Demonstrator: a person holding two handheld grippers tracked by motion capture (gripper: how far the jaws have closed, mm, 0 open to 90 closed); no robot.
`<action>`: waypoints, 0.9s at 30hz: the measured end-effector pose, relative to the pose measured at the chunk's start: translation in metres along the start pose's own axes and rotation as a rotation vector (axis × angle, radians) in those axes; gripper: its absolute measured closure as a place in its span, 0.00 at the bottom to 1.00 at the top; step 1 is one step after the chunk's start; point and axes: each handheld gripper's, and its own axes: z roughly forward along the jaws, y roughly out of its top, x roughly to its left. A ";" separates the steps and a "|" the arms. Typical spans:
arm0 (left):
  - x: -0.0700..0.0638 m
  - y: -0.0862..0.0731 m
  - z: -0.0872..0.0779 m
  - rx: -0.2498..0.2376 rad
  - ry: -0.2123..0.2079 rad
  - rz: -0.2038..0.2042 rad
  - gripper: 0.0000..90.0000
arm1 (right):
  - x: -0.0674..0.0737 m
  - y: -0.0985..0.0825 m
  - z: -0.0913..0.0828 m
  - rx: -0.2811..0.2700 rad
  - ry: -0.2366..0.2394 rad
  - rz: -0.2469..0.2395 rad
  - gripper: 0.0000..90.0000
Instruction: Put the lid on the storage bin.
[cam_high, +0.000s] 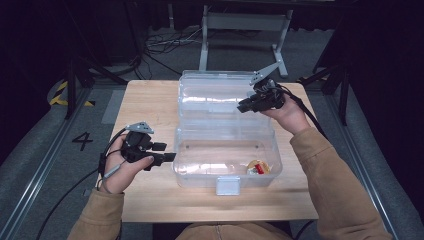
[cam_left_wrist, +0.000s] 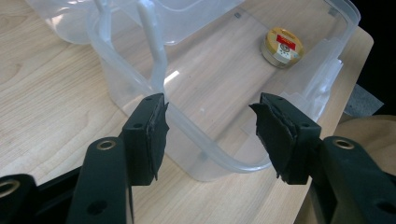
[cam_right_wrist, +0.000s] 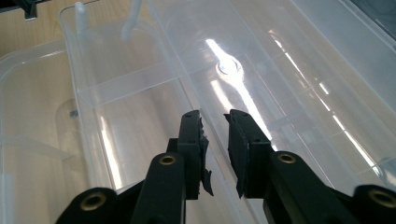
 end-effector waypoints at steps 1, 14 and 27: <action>-0.001 0.000 0.001 0.003 -0.005 0.005 0.49 | 0.000 0.000 0.000 0.001 -0.001 -0.004 0.85; -0.019 0.009 0.016 0.030 -0.061 0.062 0.49 | 0.002 0.002 -0.002 0.023 0.013 0.010 0.88; -0.034 0.013 0.035 0.076 -0.118 0.119 0.49 | 0.004 0.002 -0.002 0.027 0.012 0.025 0.89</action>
